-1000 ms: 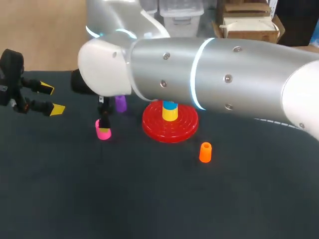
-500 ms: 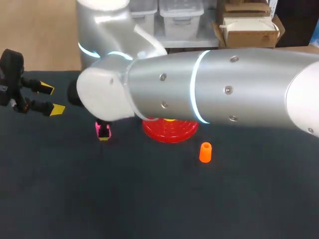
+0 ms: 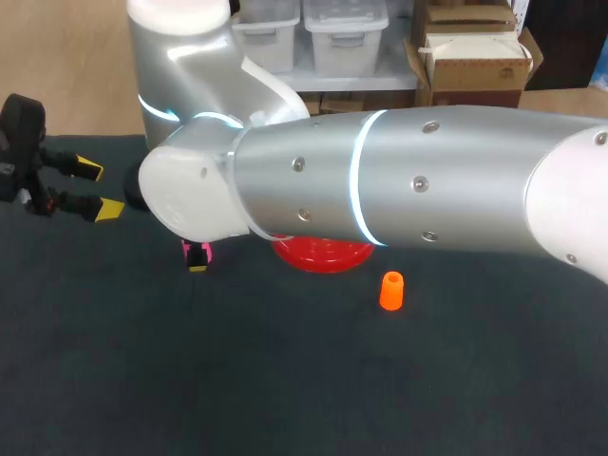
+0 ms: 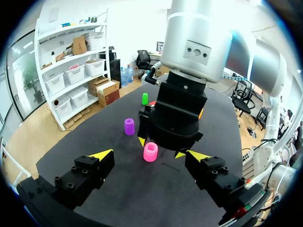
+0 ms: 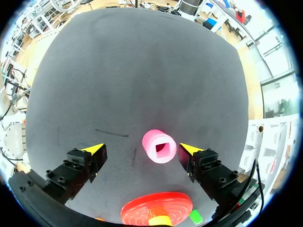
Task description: Pick up and stack the cylinders on the red base in this order: pink,purple,orange,green
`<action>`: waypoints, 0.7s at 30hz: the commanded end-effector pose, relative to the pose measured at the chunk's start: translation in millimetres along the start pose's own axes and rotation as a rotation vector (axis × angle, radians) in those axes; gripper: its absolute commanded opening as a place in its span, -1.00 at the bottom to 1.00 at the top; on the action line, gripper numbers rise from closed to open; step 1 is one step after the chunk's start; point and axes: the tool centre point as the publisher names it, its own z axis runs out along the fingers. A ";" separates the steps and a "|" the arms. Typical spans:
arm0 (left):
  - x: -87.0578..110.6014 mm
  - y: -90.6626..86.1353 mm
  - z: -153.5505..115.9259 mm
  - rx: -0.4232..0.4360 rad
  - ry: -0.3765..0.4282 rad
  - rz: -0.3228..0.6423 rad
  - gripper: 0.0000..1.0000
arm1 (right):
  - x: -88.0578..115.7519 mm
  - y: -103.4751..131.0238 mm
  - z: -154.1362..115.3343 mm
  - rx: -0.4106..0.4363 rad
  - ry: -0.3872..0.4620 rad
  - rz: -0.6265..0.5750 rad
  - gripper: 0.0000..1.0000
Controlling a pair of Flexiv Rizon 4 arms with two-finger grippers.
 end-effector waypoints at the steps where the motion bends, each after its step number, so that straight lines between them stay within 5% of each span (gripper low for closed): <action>1: 1.6 0.7 0.7 0.001 -0.004 0.003 1.00 | -3.8 -8.8 0.5 -0.013 0.009 0.001 0.79; 4: 1.6 0.7 0.7 0.001 -0.004 0.003 1.00 | -5.2 -11.2 0.8 -0.015 0.014 -0.002 0.53; 14: 1.6 0.7 0.7 0.001 -0.004 0.003 1.00 | -6.3 -16.3 5.6 -0.015 0.036 -0.003 0.40; 17: 1.6 0.7 0.7 0.001 -0.004 0.003 1.00 | -6.3 -18.0 6.4 -0.017 0.042 0.002 -0.01; 21: 1.6 0.7 0.7 0.001 -0.004 0.003 1.00 | -5.4 -19.0 8.0 -0.017 0.053 0.010 -0.30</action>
